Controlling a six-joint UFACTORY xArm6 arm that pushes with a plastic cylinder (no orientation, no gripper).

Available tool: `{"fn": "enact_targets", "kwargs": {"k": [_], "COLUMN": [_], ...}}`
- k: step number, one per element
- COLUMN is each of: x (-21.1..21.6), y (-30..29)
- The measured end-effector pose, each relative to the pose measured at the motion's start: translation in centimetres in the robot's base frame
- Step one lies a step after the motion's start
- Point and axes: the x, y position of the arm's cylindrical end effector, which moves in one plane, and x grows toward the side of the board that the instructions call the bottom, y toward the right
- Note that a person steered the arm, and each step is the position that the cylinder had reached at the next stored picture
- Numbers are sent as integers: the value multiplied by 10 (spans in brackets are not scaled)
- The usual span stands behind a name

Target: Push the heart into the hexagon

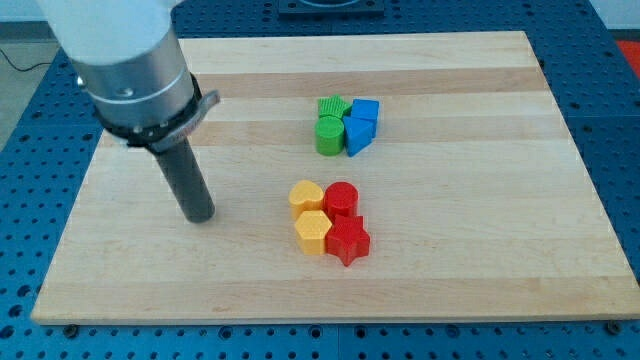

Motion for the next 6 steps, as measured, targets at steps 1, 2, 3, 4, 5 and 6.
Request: {"fn": "enact_targets", "kwargs": {"k": [1,2,3,4,5,6], "x": [-33,-36,-37,-36,-32,-24], "y": [13,34,48,58,76,94]}}
